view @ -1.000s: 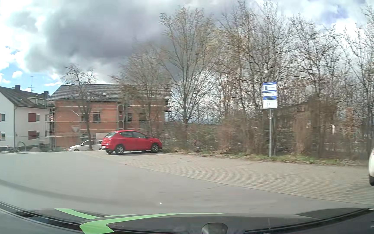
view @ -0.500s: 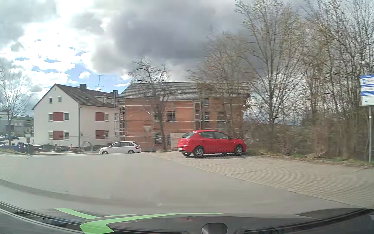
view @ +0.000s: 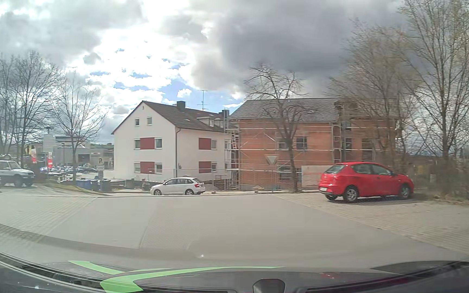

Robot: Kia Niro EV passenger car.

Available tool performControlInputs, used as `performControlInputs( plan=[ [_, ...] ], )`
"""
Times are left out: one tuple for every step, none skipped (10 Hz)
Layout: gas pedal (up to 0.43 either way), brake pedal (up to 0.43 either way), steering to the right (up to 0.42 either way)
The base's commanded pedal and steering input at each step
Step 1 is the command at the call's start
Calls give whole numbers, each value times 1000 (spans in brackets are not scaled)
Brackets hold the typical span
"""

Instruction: Follow the waypoints while adhering to traffic rules and regulations

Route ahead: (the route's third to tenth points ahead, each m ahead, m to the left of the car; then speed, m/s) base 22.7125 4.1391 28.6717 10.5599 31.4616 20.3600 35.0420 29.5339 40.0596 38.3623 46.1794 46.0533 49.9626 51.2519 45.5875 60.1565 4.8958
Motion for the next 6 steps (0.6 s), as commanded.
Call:
performControlInputs(
  plan=[
    [98, 0, -341],
    [47, 0, -311],
    [0, 0, -288],
    [0, 0, -261],
    [0, 0, -230],
    [0, 0, -202]
  ],
)
